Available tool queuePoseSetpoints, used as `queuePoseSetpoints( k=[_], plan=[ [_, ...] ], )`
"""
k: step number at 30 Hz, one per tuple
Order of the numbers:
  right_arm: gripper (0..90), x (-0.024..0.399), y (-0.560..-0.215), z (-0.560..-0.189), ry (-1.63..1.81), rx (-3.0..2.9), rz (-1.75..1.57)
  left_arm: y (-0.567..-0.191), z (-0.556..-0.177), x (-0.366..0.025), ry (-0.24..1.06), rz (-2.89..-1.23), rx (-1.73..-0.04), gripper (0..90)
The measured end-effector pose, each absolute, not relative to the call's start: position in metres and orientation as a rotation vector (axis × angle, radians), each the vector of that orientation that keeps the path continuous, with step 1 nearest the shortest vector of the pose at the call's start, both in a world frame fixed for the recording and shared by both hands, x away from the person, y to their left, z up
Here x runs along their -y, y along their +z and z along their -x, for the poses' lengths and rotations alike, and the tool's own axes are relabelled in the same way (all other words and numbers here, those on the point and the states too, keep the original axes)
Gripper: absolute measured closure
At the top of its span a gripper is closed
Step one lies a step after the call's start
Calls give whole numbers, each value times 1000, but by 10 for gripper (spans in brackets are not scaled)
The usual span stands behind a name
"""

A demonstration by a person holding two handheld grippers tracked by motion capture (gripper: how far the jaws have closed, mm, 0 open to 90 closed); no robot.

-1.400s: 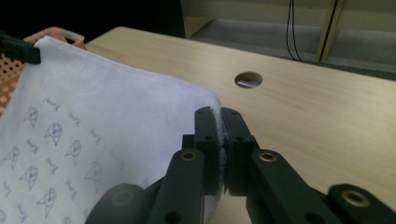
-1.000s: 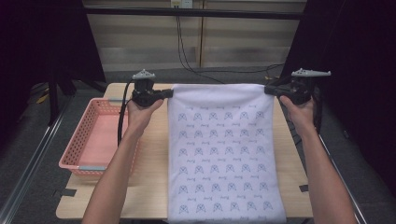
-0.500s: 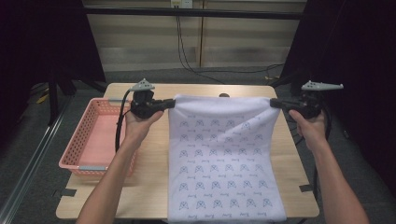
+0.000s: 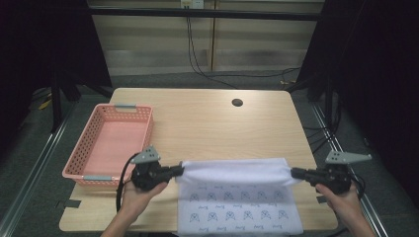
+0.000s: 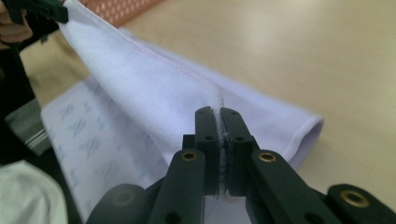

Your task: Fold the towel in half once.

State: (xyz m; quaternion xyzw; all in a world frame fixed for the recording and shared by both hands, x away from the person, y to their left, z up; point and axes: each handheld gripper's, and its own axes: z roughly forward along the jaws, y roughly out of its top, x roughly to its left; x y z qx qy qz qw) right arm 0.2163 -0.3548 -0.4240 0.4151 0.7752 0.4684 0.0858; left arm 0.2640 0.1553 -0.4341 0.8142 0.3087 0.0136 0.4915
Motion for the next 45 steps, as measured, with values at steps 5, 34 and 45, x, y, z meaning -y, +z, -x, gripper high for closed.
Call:
queuePoseSetpoints(
  k=[5,34,45],
  plan=[
    [872,348,-453,-190,1296,-2426,-1298,-465,-236,-155,-29,-2084,-750,873],
    [870,329,-492,-212,1061,-2550,-1330,-497,-273,-133,-127,-2208,-823,874],
    [871,329,-493,-241,1058,-2514,-1372,-496,-307,-126,-54,-2202,-872,877]
  ],
)
